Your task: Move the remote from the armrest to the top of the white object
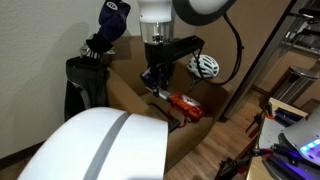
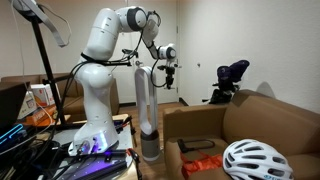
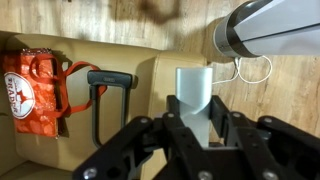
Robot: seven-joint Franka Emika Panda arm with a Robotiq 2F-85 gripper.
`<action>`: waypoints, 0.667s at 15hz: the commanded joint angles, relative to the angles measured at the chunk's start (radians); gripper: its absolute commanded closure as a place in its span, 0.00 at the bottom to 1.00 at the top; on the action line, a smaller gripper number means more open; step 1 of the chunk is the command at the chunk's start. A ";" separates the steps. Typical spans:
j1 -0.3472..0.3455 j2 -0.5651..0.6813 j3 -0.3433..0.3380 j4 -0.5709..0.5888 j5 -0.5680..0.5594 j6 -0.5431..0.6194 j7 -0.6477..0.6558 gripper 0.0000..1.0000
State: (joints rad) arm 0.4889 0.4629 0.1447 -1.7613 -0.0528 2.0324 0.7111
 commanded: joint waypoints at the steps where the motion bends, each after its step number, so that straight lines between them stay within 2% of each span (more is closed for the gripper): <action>1: -0.001 0.028 0.031 0.077 -0.051 -0.051 -0.111 0.86; 3: 0.020 0.035 0.042 0.137 -0.086 -0.105 -0.169 0.86; 8: 0.092 0.069 0.074 0.304 -0.169 -0.323 -0.288 0.86; 10: 0.134 0.081 0.077 0.347 -0.219 -0.363 -0.328 0.86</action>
State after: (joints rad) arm 0.5783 0.5016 0.2109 -1.5072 -0.1994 1.7500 0.4539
